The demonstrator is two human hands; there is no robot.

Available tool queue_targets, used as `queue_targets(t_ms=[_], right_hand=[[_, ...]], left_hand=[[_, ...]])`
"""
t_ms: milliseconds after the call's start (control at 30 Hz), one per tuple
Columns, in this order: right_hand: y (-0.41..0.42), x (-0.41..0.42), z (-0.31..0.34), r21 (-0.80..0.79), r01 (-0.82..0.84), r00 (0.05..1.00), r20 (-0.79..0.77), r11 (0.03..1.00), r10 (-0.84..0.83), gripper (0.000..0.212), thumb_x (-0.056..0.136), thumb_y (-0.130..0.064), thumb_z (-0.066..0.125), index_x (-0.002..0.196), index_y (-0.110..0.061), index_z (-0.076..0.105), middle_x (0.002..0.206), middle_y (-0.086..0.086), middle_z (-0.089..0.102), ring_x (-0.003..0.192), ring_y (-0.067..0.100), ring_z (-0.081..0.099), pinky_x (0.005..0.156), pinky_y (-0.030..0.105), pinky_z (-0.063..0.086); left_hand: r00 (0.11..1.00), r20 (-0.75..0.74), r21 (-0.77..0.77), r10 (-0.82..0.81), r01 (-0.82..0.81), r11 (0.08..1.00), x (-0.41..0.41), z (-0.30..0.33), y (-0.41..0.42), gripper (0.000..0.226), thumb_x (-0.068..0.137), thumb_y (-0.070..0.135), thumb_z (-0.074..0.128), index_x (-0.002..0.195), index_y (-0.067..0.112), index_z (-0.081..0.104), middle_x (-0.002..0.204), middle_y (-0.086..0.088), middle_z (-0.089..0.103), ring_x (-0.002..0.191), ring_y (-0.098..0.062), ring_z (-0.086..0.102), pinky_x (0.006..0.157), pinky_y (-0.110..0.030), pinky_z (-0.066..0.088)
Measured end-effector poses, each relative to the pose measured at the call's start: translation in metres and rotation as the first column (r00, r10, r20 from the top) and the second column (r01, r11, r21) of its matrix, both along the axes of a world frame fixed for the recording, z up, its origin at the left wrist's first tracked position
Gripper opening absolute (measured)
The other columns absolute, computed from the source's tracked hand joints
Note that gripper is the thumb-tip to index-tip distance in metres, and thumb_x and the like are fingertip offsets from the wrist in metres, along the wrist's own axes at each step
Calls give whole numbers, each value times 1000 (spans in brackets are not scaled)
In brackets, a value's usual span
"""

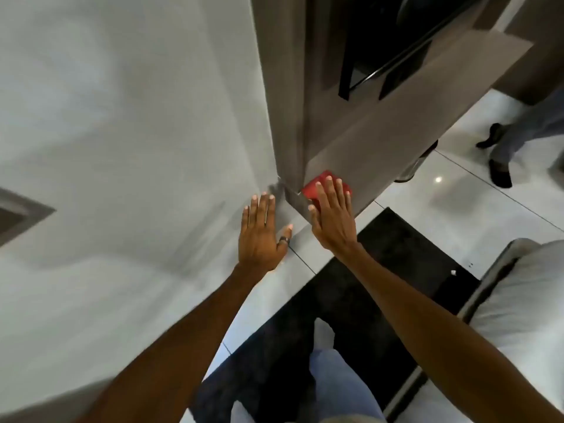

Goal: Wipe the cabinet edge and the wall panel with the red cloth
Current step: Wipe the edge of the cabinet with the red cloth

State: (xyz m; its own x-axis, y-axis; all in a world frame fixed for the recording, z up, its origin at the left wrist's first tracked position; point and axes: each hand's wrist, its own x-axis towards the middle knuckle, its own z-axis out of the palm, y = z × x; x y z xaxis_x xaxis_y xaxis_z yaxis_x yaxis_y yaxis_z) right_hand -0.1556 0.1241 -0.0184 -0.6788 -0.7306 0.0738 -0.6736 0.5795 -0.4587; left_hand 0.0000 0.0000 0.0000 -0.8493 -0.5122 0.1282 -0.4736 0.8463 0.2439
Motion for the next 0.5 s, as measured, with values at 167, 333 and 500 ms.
queue_targets(t_ms=[167,333,500], right_hand=[[-29,-69,-46,103,-35,999,44,994,30,69,108,-53,18,167,-17,12,177,8,3,164,28,-4,135,50,-2],[-43,-82,-75,155,-56,998,5,986,56,77,102,-69,23,163,-23,26,175,8,18,163,34,8,134,59,8],[-34,-75,-66,246,-106,993,68,963,92,101,89,-60,73,164,-21,18,175,10,13,163,39,4,133,62,10]], left_hand=[[996,83,25,42,-44,999,-61,-40,-4,78,103,62,33,160,9,31,165,-13,30,155,-34,23,127,-47,21],[991,135,-17,13,-11,1000,-69,-65,-14,77,103,61,29,160,8,30,166,-15,28,156,-35,21,127,-49,23],[984,176,42,33,-41,998,-48,-58,-9,76,103,56,34,161,7,25,168,-15,23,157,-35,16,128,-51,22]])
